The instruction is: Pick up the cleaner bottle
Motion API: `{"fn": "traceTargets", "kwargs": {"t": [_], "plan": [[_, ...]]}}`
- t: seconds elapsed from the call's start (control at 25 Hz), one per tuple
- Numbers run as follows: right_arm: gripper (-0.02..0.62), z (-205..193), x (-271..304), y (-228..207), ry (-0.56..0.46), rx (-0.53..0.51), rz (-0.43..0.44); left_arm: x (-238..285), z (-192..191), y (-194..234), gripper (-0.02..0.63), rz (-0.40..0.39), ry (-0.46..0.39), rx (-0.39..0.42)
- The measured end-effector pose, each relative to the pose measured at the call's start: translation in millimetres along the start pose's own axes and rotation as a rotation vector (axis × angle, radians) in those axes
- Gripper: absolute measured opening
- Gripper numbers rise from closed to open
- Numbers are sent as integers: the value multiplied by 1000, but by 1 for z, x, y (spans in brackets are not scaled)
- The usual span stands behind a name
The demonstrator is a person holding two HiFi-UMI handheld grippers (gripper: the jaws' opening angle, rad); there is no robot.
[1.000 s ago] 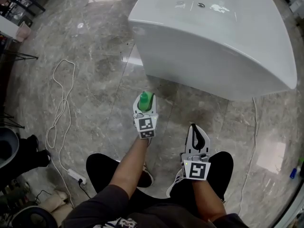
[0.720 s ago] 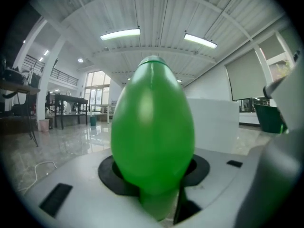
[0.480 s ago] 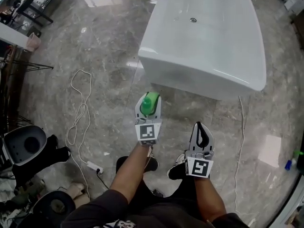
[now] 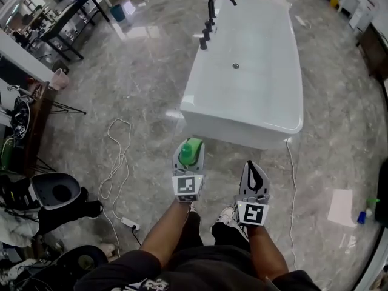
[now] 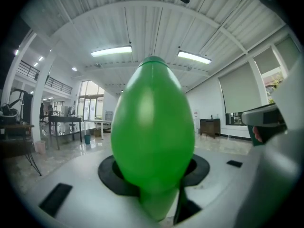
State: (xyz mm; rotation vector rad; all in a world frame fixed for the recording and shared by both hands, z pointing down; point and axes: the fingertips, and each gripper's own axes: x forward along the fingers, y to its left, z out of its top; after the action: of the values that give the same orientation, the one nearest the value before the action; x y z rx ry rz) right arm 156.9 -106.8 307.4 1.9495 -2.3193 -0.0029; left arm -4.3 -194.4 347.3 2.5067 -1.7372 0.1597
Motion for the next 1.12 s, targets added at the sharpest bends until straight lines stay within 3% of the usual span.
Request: {"fn": "traceTargets", "kwargs": {"t": [0.16, 0.28, 0.56, 0.84, 1.12], "plan": [[17, 28, -17, -31, 9, 36, 4, -21, 53, -40, 179, -29, -12, -1], [17, 35, -21, -39, -4, 104, 10, -38, 57, -51, 179, -49, -6, 8], [17, 87, -44, -60, -28, 24, -31, -63, 101, -77, 179, -84, -32, -11], [17, 107, -50, -55, -59, 22, -102, -72, 118, -64, 179, -118, -6, -3], [17, 122, -53, -53, -66, -22, -131, -68, 141, -59, 179, -156, -54, -10]]}}
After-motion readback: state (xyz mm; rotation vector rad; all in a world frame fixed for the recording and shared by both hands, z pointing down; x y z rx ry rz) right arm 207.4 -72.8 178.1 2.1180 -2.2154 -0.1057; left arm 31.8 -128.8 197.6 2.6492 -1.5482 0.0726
